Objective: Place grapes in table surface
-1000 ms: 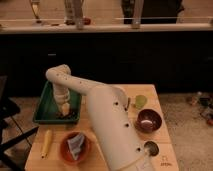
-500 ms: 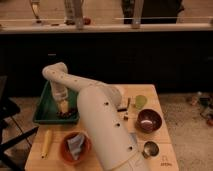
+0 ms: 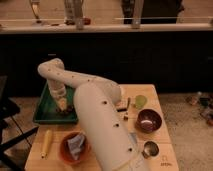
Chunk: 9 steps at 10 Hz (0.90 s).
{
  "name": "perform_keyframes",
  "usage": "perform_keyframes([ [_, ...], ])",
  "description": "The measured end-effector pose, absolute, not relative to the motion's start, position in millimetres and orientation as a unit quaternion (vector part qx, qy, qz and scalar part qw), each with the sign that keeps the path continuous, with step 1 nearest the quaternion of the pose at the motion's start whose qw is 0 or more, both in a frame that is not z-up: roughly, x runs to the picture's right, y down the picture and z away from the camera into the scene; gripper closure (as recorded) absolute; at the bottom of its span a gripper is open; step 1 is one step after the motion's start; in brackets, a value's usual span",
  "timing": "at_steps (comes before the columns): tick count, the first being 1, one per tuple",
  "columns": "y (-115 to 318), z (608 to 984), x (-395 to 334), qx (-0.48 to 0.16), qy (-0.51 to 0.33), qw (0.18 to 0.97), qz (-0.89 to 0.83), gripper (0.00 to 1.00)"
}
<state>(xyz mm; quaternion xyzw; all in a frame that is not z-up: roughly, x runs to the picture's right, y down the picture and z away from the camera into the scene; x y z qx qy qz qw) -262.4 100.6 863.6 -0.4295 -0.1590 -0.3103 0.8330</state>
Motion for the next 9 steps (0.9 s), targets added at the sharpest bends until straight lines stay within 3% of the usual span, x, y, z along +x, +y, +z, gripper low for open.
perform_keyframes([
  [9, 74, 835, -254, -0.39, -0.14, 0.856, -0.309, 1.0],
])
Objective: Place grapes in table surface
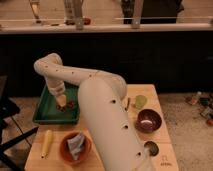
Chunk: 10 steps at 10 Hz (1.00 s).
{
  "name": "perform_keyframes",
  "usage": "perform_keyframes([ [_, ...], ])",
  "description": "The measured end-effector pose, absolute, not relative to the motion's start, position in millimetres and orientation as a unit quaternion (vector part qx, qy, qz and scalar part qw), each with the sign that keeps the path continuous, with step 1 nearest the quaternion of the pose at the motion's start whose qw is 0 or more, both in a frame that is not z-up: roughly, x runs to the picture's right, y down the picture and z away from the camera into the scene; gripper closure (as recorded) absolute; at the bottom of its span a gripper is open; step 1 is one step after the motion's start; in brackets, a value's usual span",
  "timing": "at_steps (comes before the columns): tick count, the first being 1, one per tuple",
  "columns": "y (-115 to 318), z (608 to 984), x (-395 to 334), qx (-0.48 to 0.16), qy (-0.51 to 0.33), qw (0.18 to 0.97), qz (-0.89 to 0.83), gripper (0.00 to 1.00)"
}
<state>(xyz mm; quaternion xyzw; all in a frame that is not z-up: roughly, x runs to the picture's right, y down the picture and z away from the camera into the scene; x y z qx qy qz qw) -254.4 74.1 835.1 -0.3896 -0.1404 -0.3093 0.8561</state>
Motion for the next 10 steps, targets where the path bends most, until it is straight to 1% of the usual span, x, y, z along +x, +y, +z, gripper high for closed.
perform_keyframes([
  [5, 49, 814, -248, -0.361, -0.137, 0.87, -0.307, 1.0],
  [10, 34, 802, -249, -0.343, -0.132, 0.876, -0.312, 1.0],
])
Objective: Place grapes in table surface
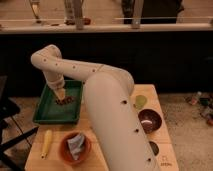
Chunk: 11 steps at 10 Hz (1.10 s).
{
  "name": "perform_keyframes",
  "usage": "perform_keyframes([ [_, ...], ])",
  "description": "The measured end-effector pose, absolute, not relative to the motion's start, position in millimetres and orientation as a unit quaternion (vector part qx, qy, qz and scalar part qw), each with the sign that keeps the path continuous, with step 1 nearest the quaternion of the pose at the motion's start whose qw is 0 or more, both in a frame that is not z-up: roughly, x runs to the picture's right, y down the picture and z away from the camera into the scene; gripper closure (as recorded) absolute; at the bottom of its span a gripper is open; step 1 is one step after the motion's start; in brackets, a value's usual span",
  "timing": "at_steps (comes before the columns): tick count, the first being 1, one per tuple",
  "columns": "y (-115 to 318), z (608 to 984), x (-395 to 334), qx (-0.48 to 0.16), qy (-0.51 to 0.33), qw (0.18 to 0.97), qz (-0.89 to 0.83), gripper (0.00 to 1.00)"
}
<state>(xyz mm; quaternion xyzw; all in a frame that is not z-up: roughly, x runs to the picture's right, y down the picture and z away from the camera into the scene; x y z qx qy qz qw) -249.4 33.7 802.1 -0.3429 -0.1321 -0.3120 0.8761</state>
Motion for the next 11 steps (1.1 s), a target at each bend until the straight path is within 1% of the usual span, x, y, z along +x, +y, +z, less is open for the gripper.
perform_keyframes([
  [7, 21, 789, -247, -0.326, -0.133, 0.883, -0.312, 1.0],
  [11, 16, 783, -238, -0.313, -0.147, 0.889, -0.301, 1.0],
])
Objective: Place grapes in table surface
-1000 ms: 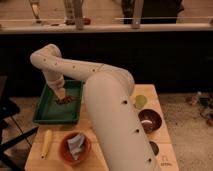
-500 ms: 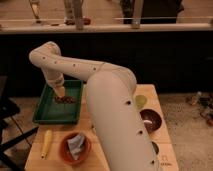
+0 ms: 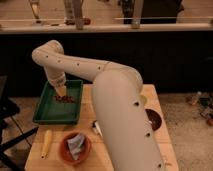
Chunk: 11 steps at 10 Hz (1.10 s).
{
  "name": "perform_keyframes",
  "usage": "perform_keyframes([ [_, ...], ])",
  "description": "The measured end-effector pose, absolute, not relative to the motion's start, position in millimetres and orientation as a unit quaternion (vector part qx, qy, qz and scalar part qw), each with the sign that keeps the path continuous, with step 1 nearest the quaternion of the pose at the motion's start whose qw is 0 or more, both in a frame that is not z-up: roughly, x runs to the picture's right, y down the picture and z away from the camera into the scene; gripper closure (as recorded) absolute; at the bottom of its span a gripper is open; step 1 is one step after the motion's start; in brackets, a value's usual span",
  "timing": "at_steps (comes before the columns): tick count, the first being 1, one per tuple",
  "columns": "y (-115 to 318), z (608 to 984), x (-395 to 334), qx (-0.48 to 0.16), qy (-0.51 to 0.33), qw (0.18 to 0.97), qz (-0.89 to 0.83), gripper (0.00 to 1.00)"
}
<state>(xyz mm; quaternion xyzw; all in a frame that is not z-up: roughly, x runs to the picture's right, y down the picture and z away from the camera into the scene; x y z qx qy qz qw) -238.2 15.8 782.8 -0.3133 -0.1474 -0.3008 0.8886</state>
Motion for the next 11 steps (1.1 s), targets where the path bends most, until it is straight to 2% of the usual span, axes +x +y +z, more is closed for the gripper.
perform_keyframes([
  [11, 10.1, 773.7, -227.2, -0.299, -0.179, 0.894, -0.283, 1.0],
])
